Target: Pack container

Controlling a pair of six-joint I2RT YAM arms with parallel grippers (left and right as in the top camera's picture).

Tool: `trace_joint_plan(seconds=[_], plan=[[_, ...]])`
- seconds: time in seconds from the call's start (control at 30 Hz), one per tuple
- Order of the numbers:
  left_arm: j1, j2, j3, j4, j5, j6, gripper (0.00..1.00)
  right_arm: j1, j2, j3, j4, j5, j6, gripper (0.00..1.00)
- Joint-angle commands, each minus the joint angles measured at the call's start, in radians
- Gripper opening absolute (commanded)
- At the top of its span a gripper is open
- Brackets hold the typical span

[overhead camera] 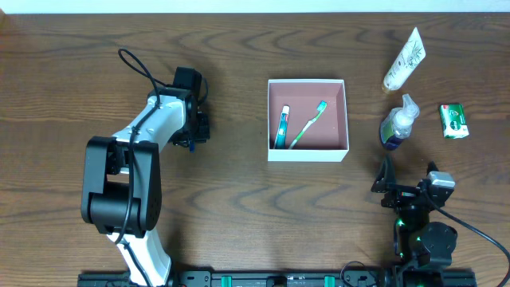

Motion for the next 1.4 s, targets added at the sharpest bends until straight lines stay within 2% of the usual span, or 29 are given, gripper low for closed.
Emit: trace_joint_plan(seconds=[0.0, 0.73, 0.87, 0.97, 1.27, 1.37], plan=[[0.003, 0.016, 0.000, 0.001, 0.004, 0.019, 0.36, -0.010, -0.005, -0.003, -0.002, -0.004, -0.014, 0.99], [0.003, 0.059, 0.000, 0.002, 0.022, 0.025, 0.34, -0.010, -0.005, -0.003, -0.002, -0.004, -0.014, 0.99], [0.003, 0.058, 0.003, 0.004, 0.022, 0.024, 0.15, -0.010, -0.005, -0.003, -0.002, -0.004, -0.014, 0.99], [0.003, 0.058, 0.015, 0.004, 0.021, 0.024, 0.06, -0.010, -0.005, -0.003, -0.002, -0.004, -0.014, 0.99], [0.002, -0.037, 0.114, -0.071, 0.031, -0.002, 0.06, -0.010, -0.005, -0.003, -0.002, -0.004, -0.014, 0.99], [-0.006, -0.101, 0.174, -0.125, 0.141, -0.002, 0.06, -0.010, -0.005, -0.003, -0.002, -0.004, -0.014, 0.99]])
